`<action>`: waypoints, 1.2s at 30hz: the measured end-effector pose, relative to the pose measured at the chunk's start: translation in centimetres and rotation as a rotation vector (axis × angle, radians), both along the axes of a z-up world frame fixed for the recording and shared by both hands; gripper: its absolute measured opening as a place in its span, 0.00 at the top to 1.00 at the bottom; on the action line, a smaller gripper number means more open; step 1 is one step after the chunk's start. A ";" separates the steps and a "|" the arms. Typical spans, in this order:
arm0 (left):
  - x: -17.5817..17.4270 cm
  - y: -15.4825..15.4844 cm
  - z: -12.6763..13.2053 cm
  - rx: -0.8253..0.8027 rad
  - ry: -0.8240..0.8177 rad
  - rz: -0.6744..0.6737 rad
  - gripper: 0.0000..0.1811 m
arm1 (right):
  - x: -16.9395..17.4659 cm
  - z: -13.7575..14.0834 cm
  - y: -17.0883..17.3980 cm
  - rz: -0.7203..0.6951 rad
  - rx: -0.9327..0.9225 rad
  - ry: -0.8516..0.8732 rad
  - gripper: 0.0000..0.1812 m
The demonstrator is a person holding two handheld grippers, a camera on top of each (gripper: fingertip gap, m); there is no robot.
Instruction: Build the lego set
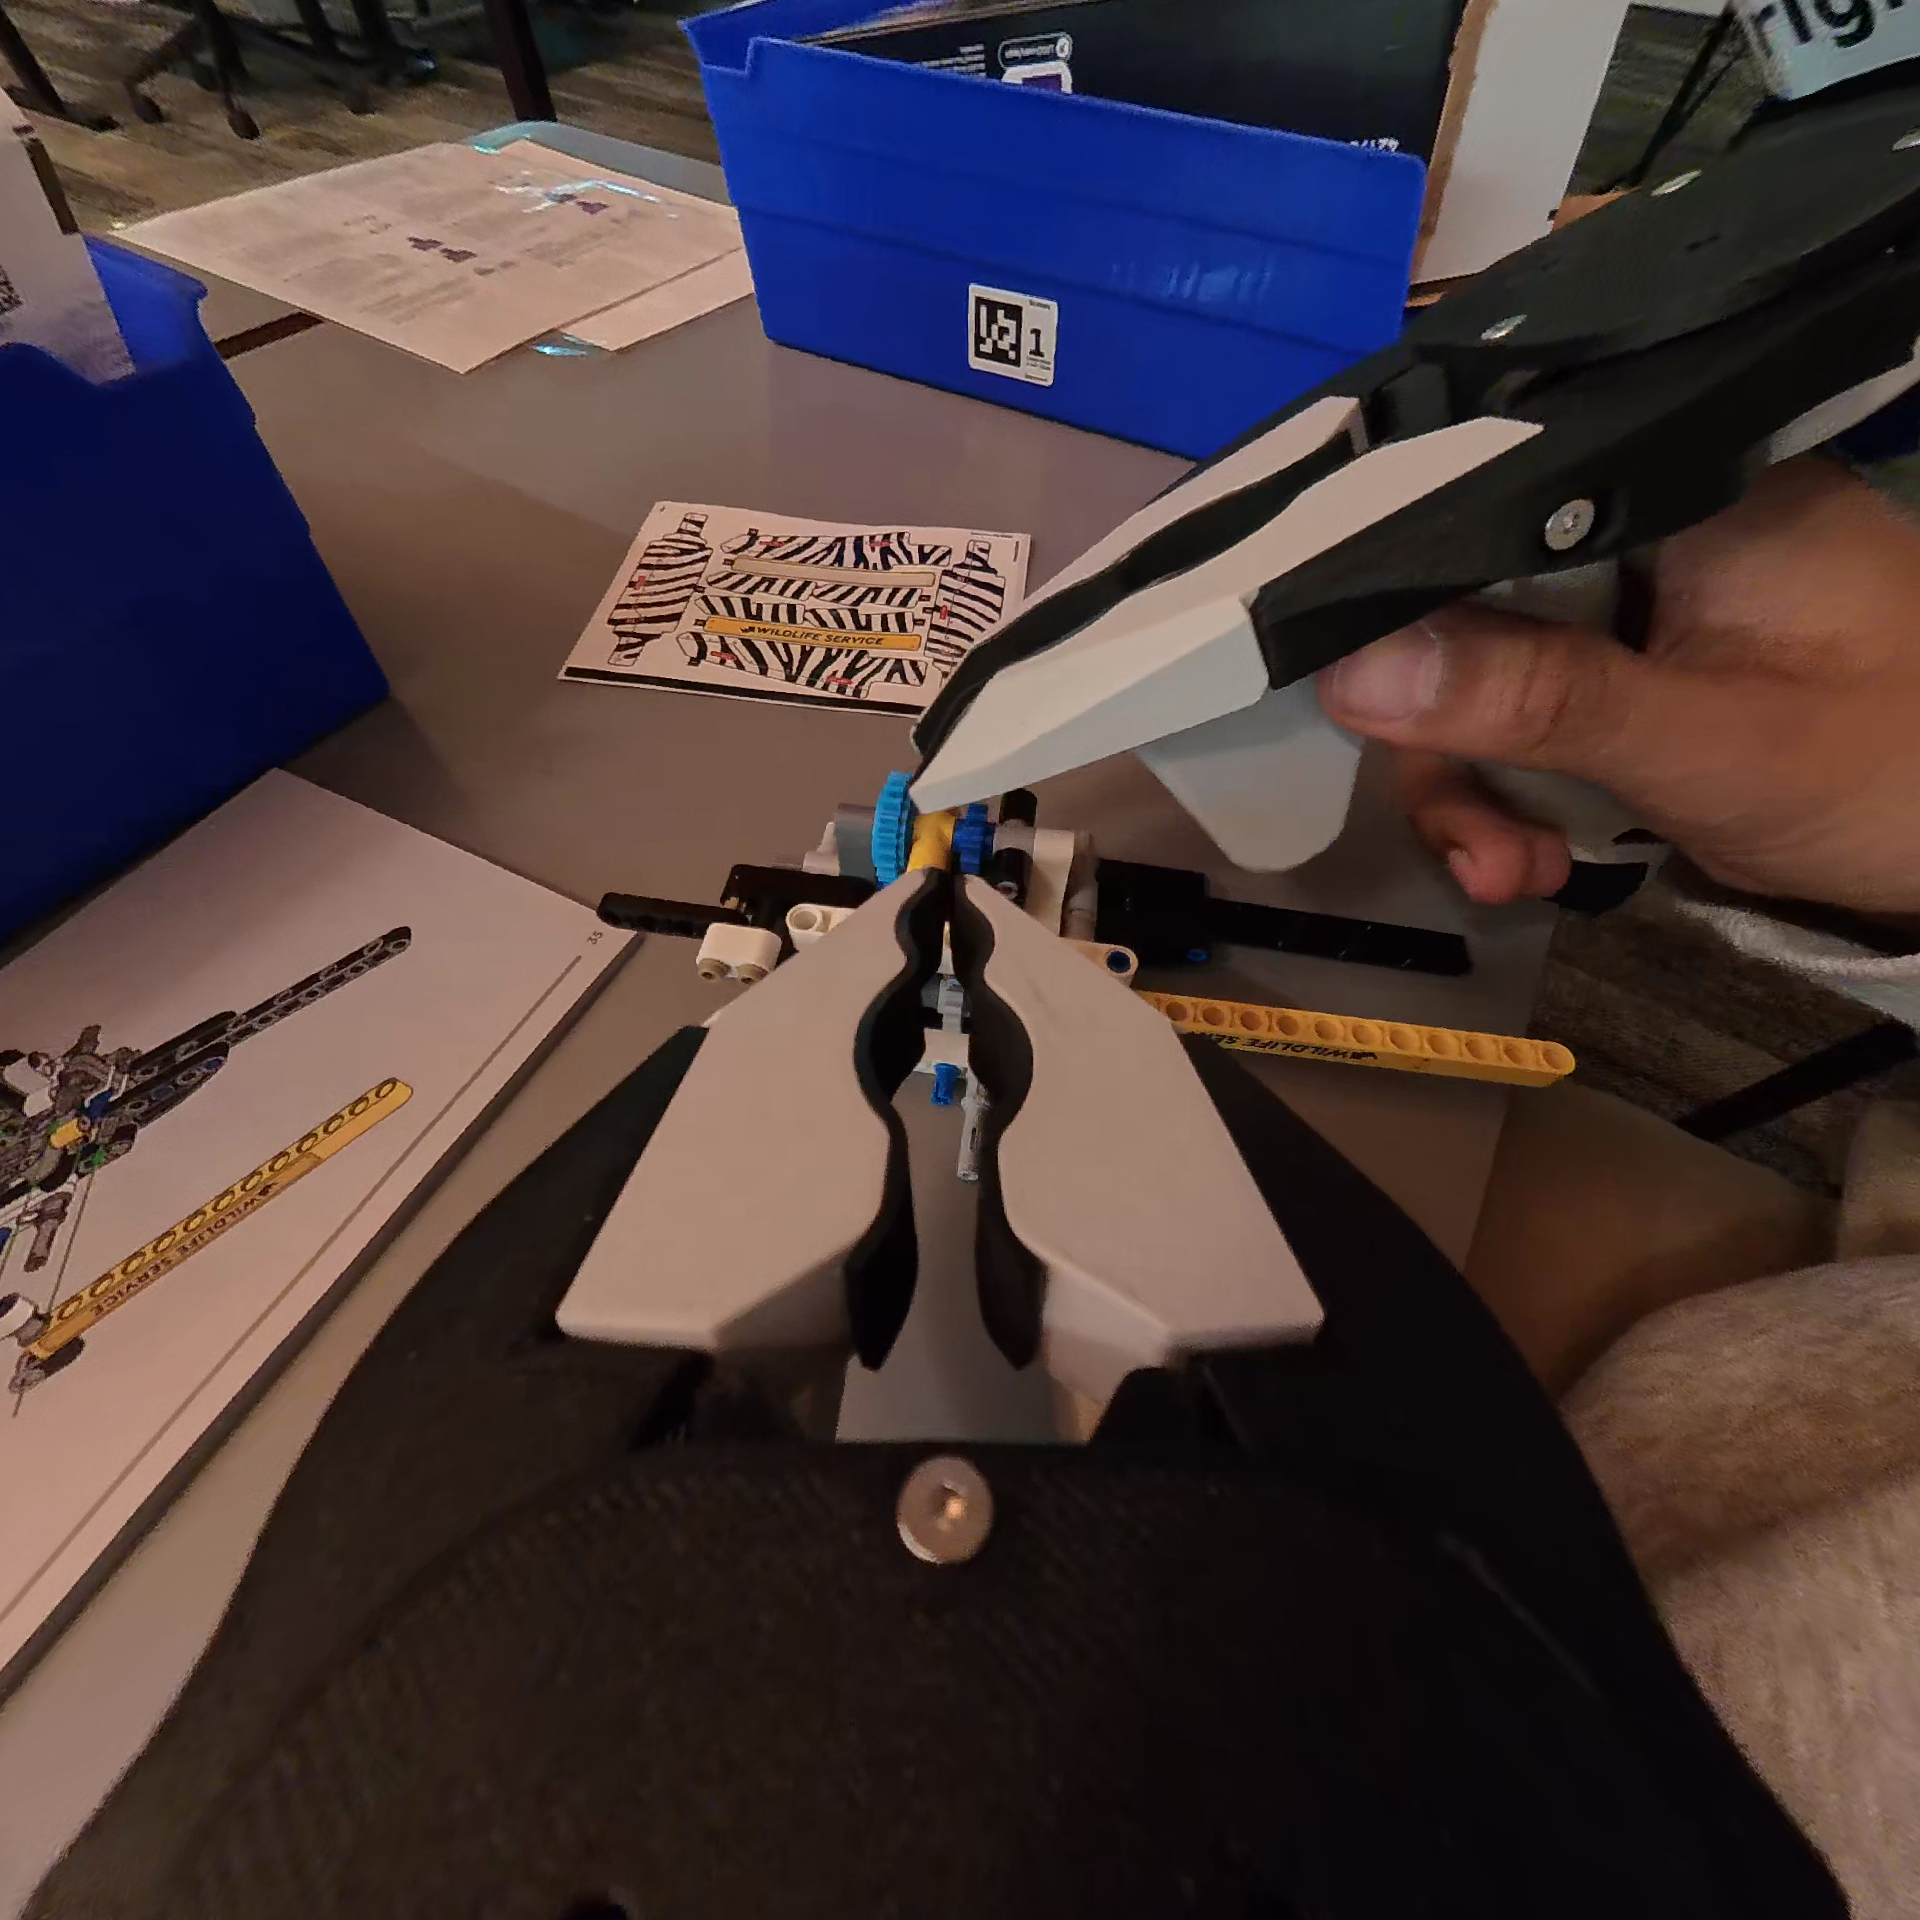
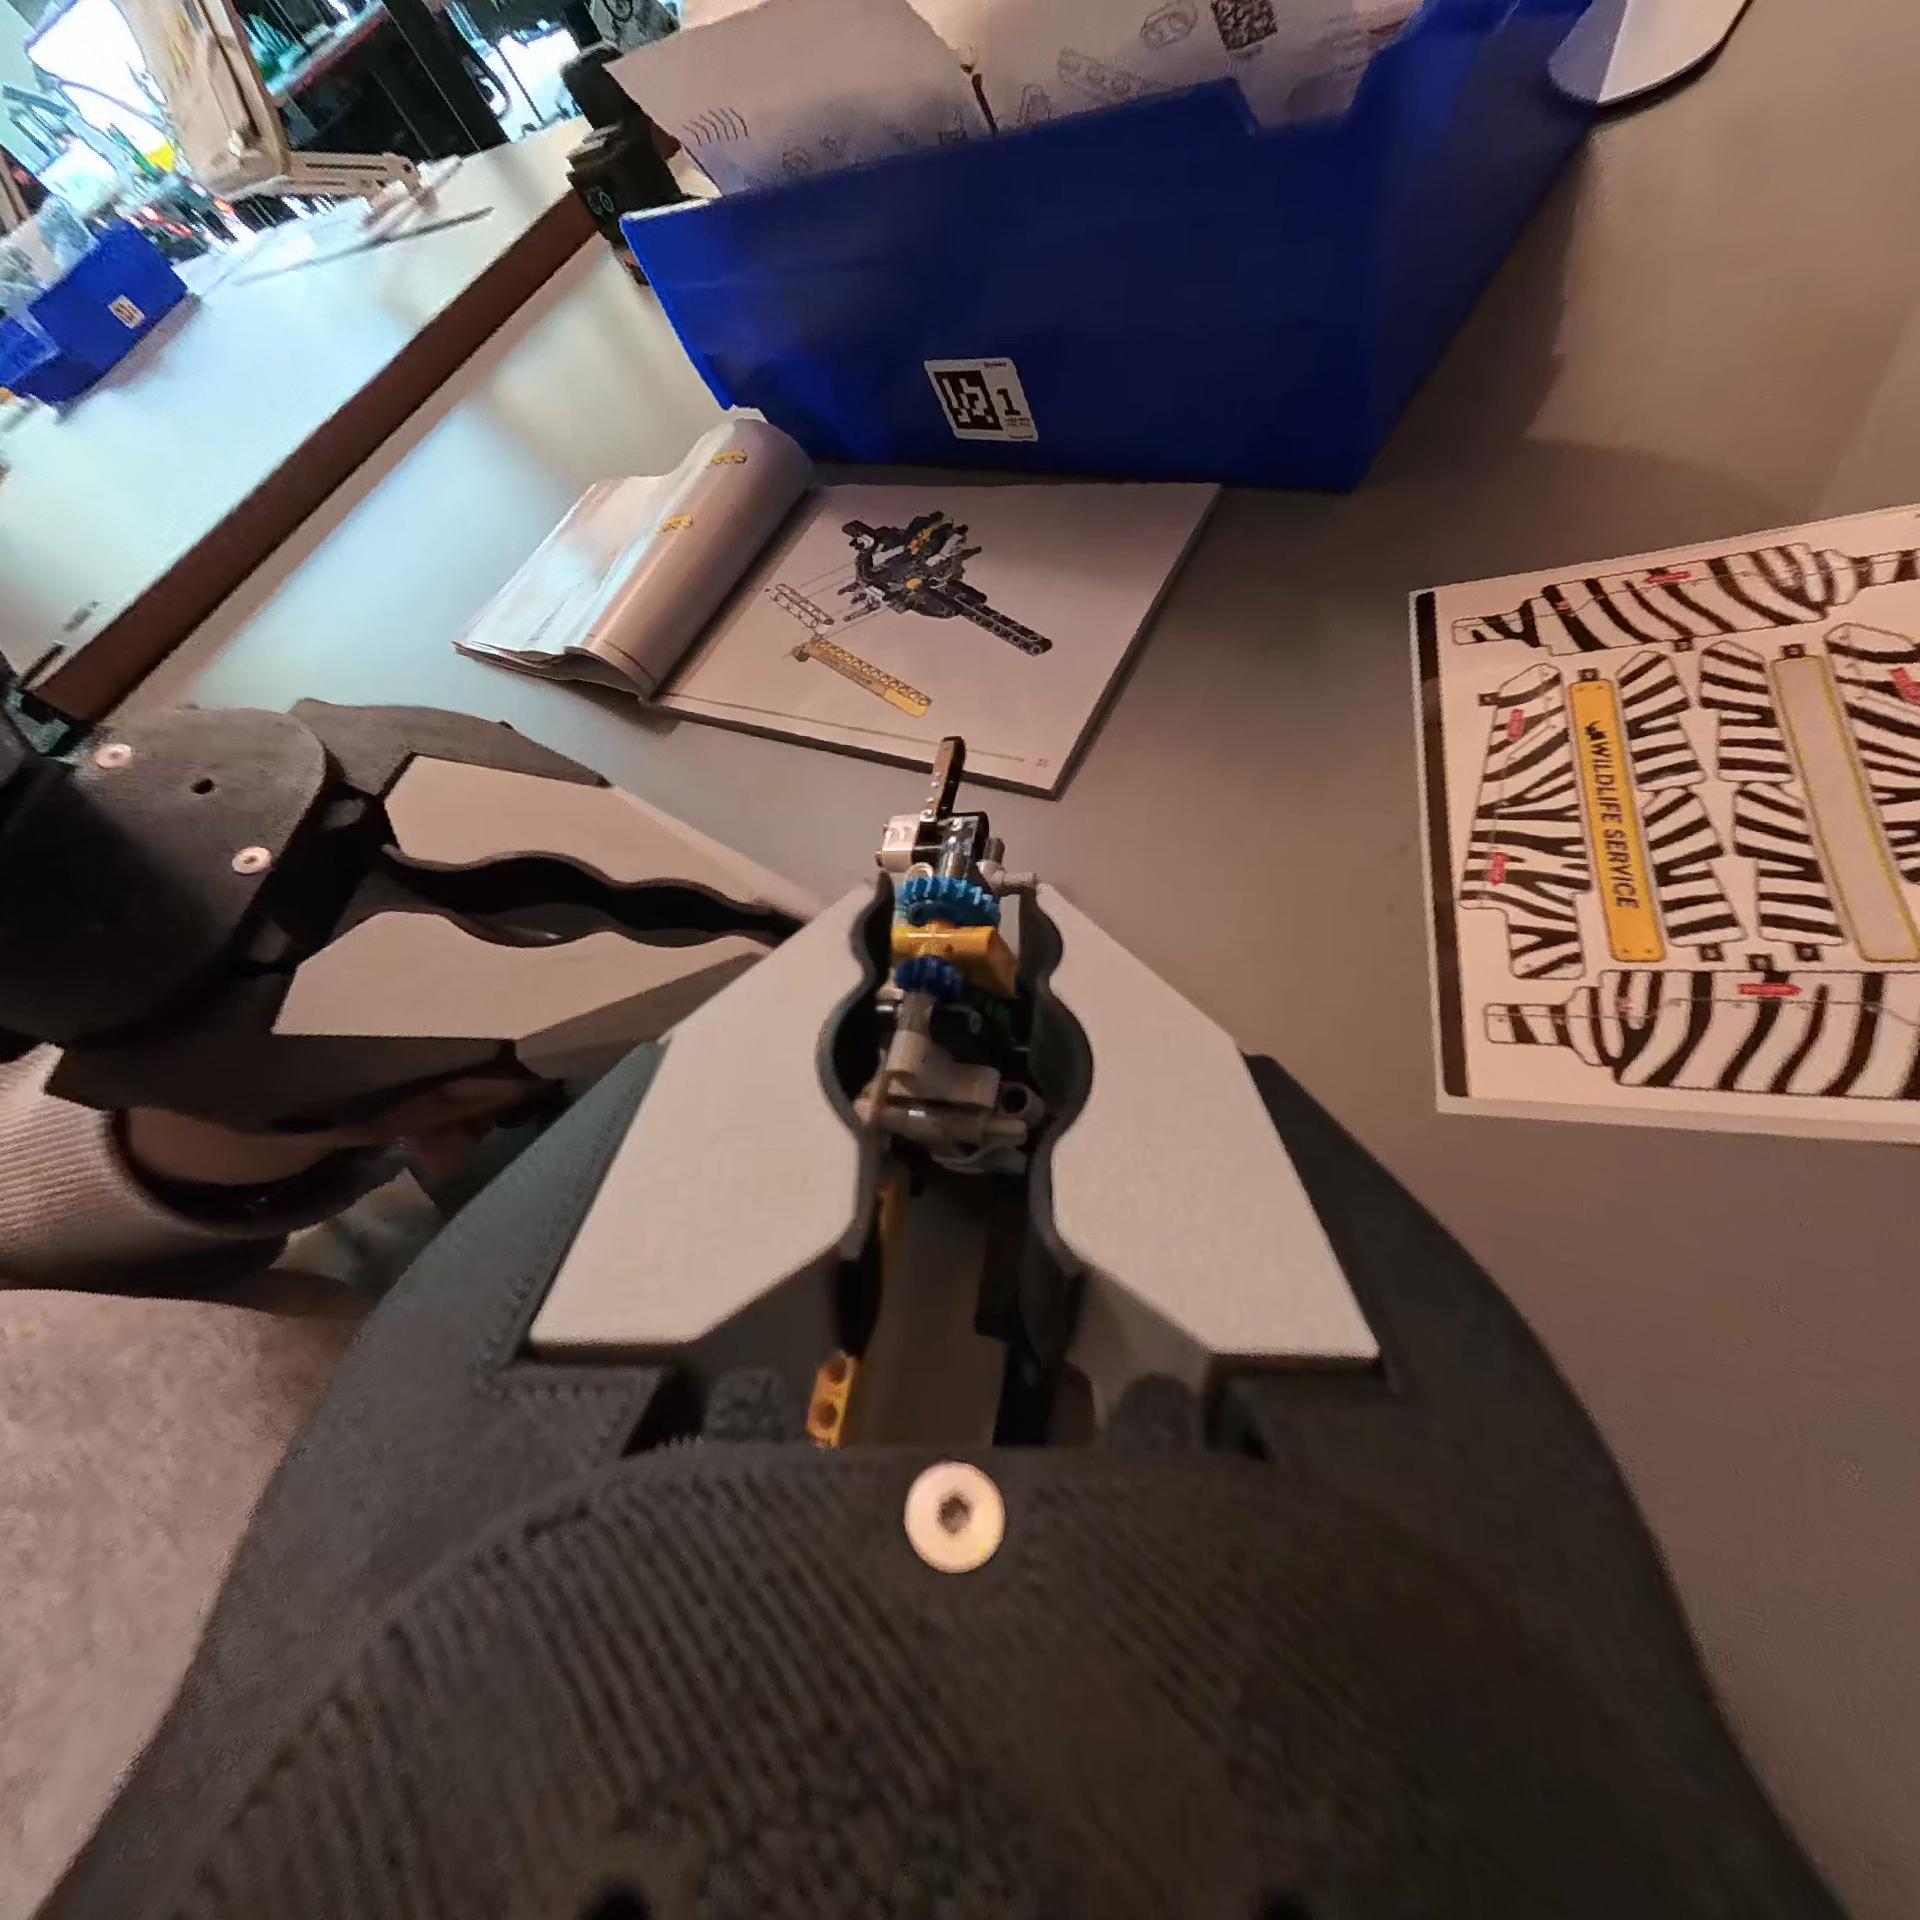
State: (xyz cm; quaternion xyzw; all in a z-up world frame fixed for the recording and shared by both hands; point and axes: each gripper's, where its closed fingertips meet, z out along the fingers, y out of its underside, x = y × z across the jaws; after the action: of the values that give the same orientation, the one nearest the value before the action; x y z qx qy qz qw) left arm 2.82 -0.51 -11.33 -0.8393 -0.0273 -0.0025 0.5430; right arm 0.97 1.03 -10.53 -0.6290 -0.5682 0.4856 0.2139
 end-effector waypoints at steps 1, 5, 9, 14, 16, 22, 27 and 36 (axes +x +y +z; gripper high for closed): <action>0.0 0.0 0.0 0.000 0.000 -0.002 1.00 | 0.1 -0.1 0.2 -0.008 0.019 -0.005 0.89; 0.0 0.0 0.0 -0.002 -0.002 -0.003 1.00 | 0.5 0.1 0.6 -0.041 0.066 -0.008 0.89; 0.0 0.0 0.0 -0.002 -0.003 -0.002 1.00 | 0.4 -0.3 0.0 -0.034 0.021 -0.030 0.88; 0.2 0.1 -0.2 -0.010 -0.019 -0.017 1.00 | 0.4 -0.5 -0.3 -0.025 -0.022 -0.043 0.88; 0.3 0.1 -0.2 -0.011 -0.031 -0.018 1.00 | 0.3 -0.5 -0.2 -0.024 -0.039 -0.042 0.89; 0.3 0.2 -0.4 -0.025 -0.043 -0.020 1.00 | 0.1 -0.5 -0.2 -0.013 -0.073 -0.040 0.89; 0.5 0.3 -0.6 -0.037 -0.038 -0.031 1.00 | -0.2 -0.3 -0.6 0.014 -0.113 -0.029 0.86; 0.4 0.3 -0.8 -0.047 -0.061 -0.033 1.00 | -0.4 -0.5 -0.4 0.029 -0.135 -0.022 0.89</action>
State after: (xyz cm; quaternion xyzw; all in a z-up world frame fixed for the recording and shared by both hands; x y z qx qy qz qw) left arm 3.20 -0.19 -12.11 -0.8517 -0.0303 -0.0365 0.5219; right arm 0.55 0.67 -10.98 -0.6387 -0.5457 0.5190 0.1578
